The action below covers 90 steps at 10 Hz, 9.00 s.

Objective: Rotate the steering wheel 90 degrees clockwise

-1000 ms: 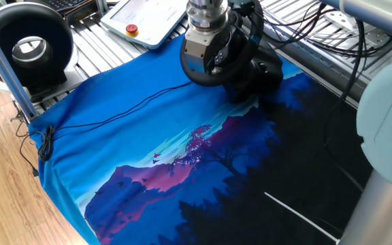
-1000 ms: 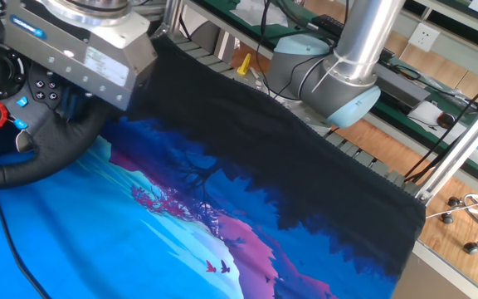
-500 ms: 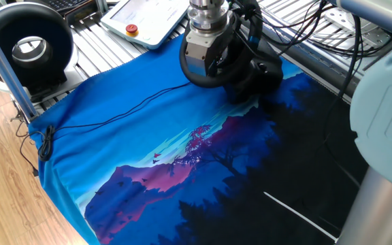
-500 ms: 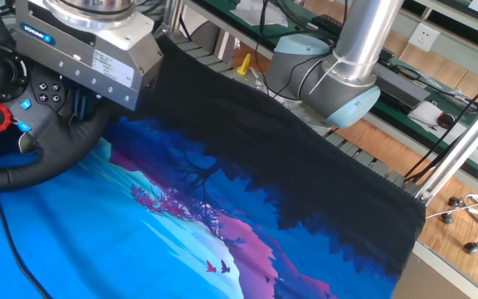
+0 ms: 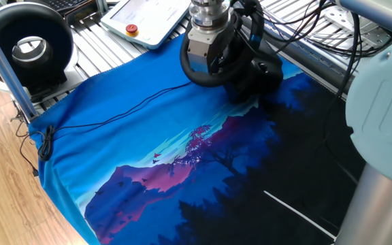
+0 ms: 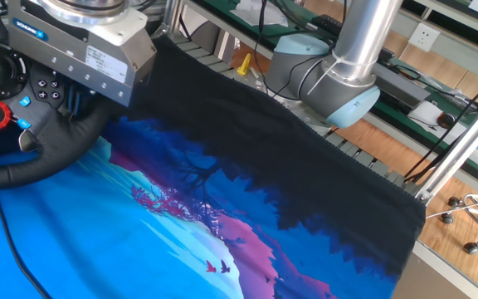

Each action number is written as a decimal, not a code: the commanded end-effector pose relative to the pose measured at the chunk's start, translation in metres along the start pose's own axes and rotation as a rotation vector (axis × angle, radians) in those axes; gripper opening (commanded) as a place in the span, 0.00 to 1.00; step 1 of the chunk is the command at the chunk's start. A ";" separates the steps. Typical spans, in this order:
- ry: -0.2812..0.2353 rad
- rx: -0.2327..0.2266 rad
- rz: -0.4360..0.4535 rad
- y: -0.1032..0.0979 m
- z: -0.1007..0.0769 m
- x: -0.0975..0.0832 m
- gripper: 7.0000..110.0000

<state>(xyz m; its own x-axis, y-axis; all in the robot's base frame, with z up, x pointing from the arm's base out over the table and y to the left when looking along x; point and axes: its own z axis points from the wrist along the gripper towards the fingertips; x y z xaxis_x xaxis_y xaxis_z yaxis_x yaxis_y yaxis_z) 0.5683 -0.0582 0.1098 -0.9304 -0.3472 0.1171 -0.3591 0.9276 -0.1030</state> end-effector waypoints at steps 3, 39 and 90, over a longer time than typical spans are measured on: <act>-0.042 0.008 0.010 -0.008 0.001 -0.011 0.00; -0.028 0.046 -0.046 -0.032 -0.017 -0.001 0.00; -0.001 0.096 -0.057 -0.040 0.000 -0.001 0.00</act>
<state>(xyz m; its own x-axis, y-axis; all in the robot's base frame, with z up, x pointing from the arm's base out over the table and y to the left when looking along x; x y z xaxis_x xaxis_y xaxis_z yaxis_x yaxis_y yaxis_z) 0.5776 -0.1010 0.1189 -0.9051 -0.3947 0.1585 -0.4214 0.8827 -0.2081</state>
